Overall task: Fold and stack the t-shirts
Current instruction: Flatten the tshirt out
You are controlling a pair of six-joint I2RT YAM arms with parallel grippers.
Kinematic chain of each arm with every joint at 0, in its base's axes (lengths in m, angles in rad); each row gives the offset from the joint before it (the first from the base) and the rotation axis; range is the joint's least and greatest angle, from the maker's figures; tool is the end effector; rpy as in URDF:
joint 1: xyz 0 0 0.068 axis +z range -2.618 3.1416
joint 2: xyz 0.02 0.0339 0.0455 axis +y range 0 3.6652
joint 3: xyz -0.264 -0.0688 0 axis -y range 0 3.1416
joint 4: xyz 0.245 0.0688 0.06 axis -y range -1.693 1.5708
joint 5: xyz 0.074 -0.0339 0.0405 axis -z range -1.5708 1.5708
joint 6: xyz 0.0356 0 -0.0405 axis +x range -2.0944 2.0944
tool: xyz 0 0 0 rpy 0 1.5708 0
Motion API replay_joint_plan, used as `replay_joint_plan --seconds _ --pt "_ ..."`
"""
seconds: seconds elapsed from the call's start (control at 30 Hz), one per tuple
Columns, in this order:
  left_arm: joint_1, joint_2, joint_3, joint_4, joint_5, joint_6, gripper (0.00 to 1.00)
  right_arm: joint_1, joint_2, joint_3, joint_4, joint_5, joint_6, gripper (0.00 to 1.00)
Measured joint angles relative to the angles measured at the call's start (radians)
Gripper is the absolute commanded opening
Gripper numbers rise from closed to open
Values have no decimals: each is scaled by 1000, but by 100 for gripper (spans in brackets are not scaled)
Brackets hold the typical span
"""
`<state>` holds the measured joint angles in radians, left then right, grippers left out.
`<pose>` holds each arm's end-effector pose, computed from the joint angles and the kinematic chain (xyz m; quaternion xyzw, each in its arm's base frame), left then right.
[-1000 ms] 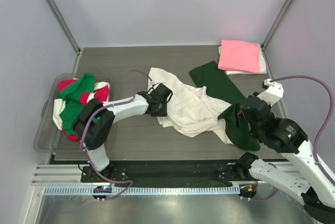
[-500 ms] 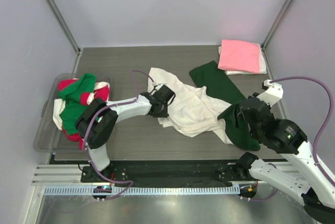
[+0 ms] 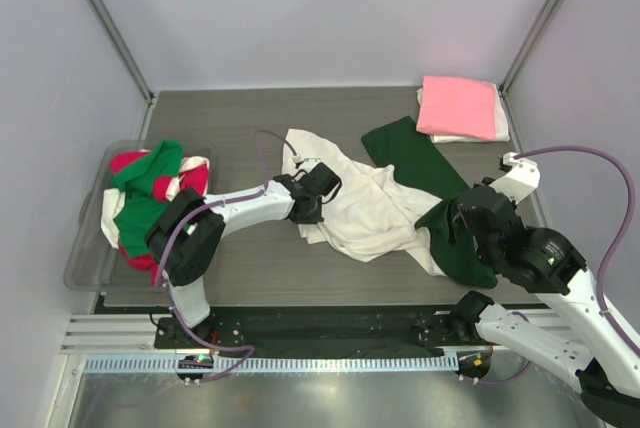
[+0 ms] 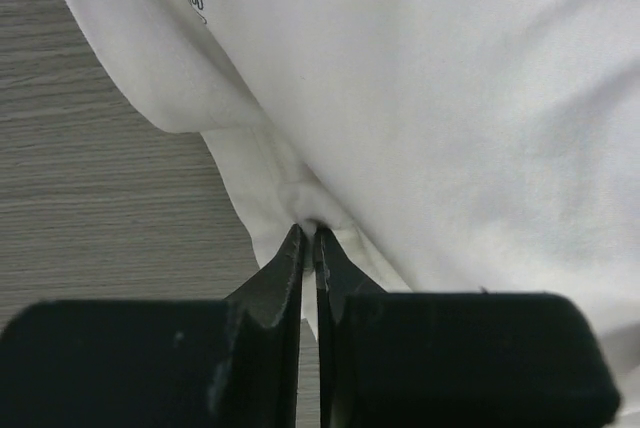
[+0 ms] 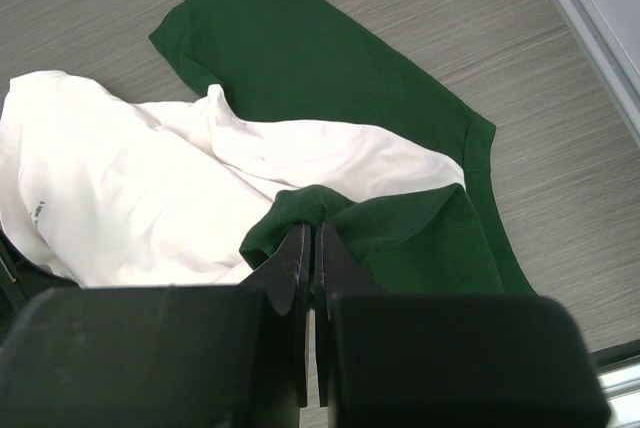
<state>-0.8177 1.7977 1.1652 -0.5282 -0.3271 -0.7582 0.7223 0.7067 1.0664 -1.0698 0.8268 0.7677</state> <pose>0.2514 -0.2515 0.1755 -0.0044 0.9665 -0.0300 0.2547 0.0937 0.0477 0.3634 0.1864 0.8282 -0.0094 0.5284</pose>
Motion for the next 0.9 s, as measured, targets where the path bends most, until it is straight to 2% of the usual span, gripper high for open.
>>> replay_joint_plan --seconds 0.07,0.33,0.5,0.77,0.9 --pt "-8 -1 7 -13 -15 -2 0 0 0 0 0 0 0 1" --pt "-36 -32 20 -95 -61 2 0 0 -7 5 -2 -4 -1 1" --pt "-40 -198 82 -203 -100 11 0 0 -1 87 -13 0 -20 1" --pt "-40 -565 357 -374 -164 77 0 0 19 442 -22 44 -143 1" --pt "-40 -652 571 -475 -187 137 0 0 45 659 -10 63 -240 1"
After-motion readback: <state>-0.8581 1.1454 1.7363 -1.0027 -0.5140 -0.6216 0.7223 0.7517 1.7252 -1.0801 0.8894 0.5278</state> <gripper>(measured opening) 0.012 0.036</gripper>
